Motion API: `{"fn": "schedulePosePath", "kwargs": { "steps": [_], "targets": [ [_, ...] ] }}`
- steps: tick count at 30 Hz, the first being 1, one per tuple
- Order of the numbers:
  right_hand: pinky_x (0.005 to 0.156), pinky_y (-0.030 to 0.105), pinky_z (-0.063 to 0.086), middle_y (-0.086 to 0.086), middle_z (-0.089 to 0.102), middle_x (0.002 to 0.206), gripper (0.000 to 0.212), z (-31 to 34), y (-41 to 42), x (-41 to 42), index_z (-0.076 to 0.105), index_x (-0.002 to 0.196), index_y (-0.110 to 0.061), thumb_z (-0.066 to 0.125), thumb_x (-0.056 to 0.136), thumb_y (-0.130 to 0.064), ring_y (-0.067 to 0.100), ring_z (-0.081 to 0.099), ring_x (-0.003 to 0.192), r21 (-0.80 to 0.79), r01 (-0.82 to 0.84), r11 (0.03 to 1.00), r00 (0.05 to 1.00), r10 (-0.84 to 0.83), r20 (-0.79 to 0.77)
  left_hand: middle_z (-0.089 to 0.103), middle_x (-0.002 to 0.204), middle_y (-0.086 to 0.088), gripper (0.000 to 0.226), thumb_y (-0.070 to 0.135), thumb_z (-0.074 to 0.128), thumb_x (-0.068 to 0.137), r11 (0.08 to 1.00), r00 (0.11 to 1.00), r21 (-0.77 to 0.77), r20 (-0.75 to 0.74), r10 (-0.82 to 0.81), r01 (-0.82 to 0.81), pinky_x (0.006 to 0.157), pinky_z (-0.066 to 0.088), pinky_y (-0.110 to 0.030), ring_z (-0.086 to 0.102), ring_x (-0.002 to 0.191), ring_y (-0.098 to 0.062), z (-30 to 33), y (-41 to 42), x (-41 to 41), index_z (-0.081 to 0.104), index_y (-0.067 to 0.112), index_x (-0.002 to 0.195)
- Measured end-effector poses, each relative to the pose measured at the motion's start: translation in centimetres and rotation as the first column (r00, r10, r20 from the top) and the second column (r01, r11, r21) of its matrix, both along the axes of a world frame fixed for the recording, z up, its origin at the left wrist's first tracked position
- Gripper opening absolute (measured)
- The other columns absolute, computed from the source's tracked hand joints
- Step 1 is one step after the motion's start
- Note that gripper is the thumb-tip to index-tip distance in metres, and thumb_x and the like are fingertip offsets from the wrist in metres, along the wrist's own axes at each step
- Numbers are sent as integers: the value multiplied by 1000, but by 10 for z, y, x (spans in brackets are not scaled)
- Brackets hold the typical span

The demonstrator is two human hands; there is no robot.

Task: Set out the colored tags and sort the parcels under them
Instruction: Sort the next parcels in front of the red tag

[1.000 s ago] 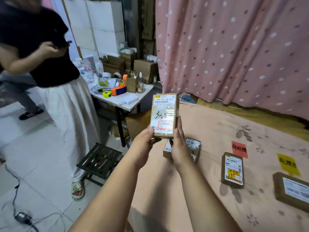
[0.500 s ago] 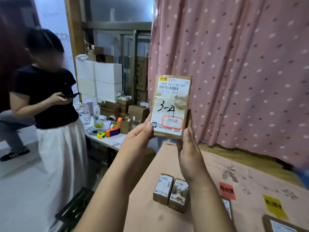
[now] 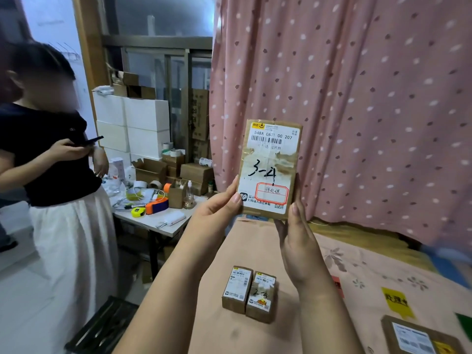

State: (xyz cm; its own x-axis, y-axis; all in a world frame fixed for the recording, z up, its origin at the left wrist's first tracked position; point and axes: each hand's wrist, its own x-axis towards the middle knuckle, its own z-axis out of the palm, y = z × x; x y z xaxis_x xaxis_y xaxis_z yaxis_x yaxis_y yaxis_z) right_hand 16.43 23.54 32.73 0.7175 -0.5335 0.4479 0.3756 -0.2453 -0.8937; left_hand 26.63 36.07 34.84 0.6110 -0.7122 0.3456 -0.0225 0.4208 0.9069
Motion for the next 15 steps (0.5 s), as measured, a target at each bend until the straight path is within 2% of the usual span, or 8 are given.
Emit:
{"fn": "schedulePosePath", "kwargs": {
  "steps": [3,5,7,10,13,15],
  "targets": [
    [121,41,22,-20,47,146,58,-2,-8,-5,35,142,-53,39,86,-68,-3,36,138,5,67,998,998,-67,-14,66,129,3,45,25,55,93,1000,1000,-2,-4,-9,9,112,41,-38,59,124,-12,-5,-13,-1,55,18,137],
    [121,40,22,-24,42,148,44,-1,-15,-12,37,132,-66,37,89,-67,-5,33,139,15,132,991,990,-131,-46,61,136,2,50,31,60,89,999,1000,-19,0,-30,30,115,35,-45,54,130,-14,-11,-28,2,56,20,137],
    [122,38,21,-31,37,147,36,4,-24,-21,35,127,-70,36,91,-68,-7,30,139,-4,213,977,974,-212,-84,57,141,1,49,32,65,90,997,997,-24,-9,-78,78,117,32,-48,49,135,-17,-16,-46,4,56,24,138],
    [120,28,20,-36,34,138,41,13,-39,-36,30,141,-52,33,100,-46,-9,29,136,-55,306,951,944,-310,-115,53,145,1,54,32,64,89,992,992,-10,19,-125,125,118,29,-47,44,138,-18,-19,-73,6,52,23,141],
    [112,20,21,-27,32,142,47,21,-56,-48,26,149,-40,34,103,-41,-4,27,138,-94,373,923,912,-383,-148,62,132,9,53,28,67,88,986,986,-3,-3,-168,168,119,27,-45,50,129,-9,-14,-100,4,54,22,139],
    [110,17,20,-23,32,146,48,25,-66,-56,25,150,-38,34,104,-38,-5,26,137,-138,415,899,886,-434,-164,64,126,8,54,29,66,89,977,976,10,21,-215,215,118,26,-47,54,118,-11,-12,-117,0,52,21,140]
  ]
}}
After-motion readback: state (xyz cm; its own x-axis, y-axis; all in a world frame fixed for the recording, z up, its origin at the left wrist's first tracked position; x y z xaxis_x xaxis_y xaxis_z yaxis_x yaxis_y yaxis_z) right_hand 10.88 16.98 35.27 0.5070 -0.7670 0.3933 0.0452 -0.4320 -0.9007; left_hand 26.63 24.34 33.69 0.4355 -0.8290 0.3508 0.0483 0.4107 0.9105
